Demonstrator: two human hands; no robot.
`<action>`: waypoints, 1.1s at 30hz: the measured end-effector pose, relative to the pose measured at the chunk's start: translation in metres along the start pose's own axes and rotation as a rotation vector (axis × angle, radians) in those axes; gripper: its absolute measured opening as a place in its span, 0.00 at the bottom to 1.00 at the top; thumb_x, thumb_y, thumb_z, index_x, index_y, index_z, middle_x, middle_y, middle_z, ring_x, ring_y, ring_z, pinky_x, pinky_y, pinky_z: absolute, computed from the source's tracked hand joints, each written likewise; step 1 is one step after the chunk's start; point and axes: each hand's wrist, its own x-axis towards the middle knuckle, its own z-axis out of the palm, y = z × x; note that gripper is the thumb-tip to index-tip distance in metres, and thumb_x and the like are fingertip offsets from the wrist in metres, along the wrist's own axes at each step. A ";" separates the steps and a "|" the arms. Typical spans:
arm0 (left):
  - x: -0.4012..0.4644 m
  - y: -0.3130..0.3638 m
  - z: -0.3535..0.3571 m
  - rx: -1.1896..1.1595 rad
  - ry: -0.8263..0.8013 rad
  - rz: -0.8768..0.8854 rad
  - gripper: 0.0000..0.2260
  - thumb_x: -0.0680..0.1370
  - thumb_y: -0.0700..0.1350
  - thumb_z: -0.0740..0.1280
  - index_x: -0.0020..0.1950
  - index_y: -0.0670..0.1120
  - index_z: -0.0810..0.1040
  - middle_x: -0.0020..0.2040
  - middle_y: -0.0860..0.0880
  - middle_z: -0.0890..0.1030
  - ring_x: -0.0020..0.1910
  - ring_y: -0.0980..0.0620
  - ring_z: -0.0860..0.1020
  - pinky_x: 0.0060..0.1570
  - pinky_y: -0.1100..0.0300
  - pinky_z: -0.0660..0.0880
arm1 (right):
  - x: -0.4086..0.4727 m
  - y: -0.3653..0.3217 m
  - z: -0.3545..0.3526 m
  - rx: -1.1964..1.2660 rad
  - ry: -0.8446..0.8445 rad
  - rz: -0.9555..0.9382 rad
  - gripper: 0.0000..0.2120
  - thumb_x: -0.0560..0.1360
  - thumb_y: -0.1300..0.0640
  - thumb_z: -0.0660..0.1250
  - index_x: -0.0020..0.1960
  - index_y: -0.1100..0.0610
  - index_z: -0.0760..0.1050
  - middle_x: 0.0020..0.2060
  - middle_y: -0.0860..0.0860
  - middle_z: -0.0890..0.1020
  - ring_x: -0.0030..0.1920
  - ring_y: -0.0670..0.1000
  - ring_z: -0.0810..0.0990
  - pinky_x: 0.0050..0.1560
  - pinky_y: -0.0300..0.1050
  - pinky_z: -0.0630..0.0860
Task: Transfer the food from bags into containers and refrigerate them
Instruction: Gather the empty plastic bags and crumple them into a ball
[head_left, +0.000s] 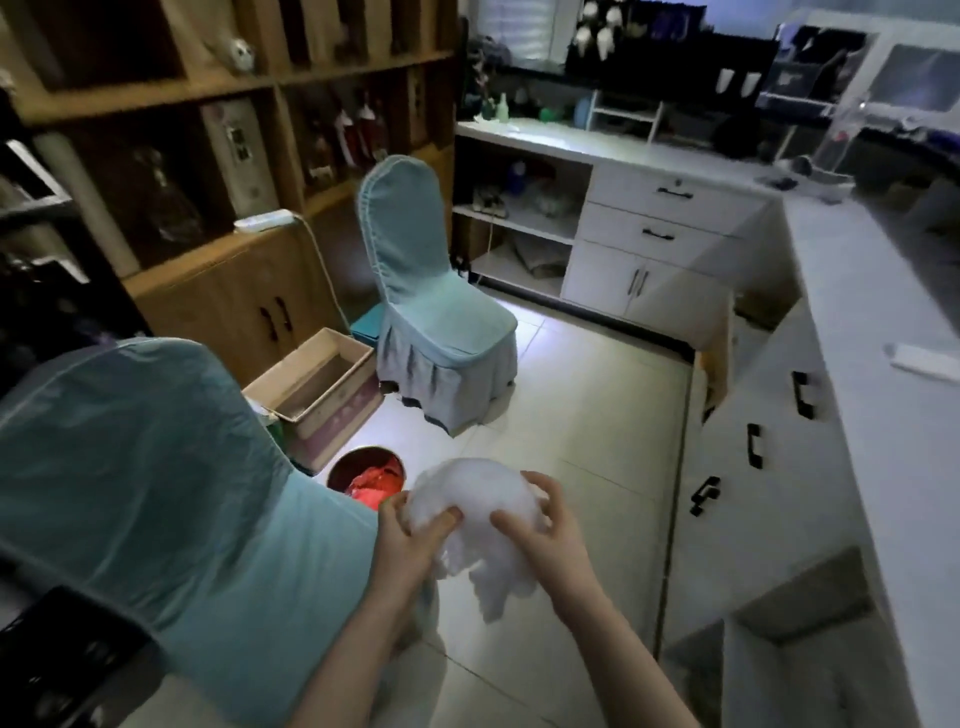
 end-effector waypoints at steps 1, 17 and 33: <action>0.012 0.003 -0.008 -0.023 0.015 -0.023 0.29 0.69 0.53 0.77 0.63 0.56 0.65 0.55 0.51 0.76 0.55 0.47 0.78 0.55 0.45 0.79 | 0.014 -0.001 0.014 0.004 0.000 0.024 0.26 0.63 0.45 0.76 0.57 0.42 0.70 0.52 0.47 0.79 0.49 0.49 0.81 0.47 0.52 0.82; 0.196 0.025 -0.042 -0.213 0.244 -0.219 0.16 0.72 0.34 0.72 0.57 0.47 0.78 0.47 0.42 0.85 0.45 0.47 0.85 0.43 0.57 0.81 | 0.265 -0.013 0.112 -0.075 -0.369 0.120 0.13 0.69 0.52 0.75 0.52 0.48 0.77 0.47 0.48 0.82 0.46 0.47 0.82 0.45 0.47 0.81; 0.379 0.015 -0.006 -0.266 0.799 -0.360 0.17 0.73 0.45 0.73 0.55 0.43 0.69 0.36 0.43 0.80 0.32 0.47 0.76 0.39 0.55 0.74 | 0.478 0.014 0.199 -0.355 -0.587 0.049 0.16 0.71 0.55 0.73 0.56 0.52 0.71 0.54 0.55 0.70 0.45 0.44 0.74 0.52 0.44 0.73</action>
